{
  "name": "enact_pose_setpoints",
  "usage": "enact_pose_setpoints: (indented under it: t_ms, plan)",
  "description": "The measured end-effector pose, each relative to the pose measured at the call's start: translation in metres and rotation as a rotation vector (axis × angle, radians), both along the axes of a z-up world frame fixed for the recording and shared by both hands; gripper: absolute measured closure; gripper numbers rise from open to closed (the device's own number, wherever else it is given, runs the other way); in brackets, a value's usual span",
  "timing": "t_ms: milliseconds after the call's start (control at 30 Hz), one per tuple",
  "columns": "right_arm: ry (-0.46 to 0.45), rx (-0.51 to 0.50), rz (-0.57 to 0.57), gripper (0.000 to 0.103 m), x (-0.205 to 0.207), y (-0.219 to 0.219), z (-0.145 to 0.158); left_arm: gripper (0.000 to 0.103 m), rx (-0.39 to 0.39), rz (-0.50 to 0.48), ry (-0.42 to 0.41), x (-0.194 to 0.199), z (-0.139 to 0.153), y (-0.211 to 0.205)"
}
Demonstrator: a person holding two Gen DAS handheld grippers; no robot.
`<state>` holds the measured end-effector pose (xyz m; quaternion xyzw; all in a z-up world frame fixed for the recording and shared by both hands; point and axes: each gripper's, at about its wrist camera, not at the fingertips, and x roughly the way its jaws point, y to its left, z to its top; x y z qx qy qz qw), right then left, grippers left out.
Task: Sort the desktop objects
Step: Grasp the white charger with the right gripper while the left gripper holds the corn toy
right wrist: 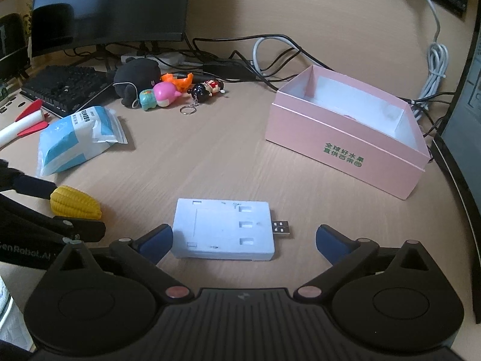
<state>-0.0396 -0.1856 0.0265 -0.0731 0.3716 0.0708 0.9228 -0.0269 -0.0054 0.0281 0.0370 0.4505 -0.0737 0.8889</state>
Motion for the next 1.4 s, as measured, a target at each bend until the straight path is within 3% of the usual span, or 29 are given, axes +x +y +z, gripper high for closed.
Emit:
enact_pose_setpoints:
  t_ms: [267, 433, 667, 867, 1100, 1400]
  plan:
    - [-0.022, -0.020, 0.023, 0.001, -0.001, -0.009, 0.003, 0.015, -0.057, 0.073, -0.018, -0.003, 0.005, -0.004]
    - [-0.013, -0.008, 0.040, 0.000, -0.001, -0.018, 0.003, 0.031, -0.027, 0.129, -0.007, 0.000, -0.002, -0.011]
    - [0.022, 0.050, 0.127, 0.000, 0.004, -0.008, -0.004, 0.031, 0.003, 0.152, -0.015, -0.014, 0.010, -0.003]
    - [0.014, 0.062, 0.110, 0.000, 0.015, 0.009, -0.012, 0.031, 0.016, 0.175, 0.001, -0.027, 0.016, 0.016]
    - [0.021, 0.048, 0.044, 0.000, 0.023, 0.011, -0.018, 0.031, -0.003, 0.086, 0.000, -0.029, 0.020, 0.023]
    - [0.026, 0.062, 0.106, 0.000, 0.013, -0.003, -0.021, 0.031, -0.014, -0.100, 0.001, -0.025, 0.023, 0.020]
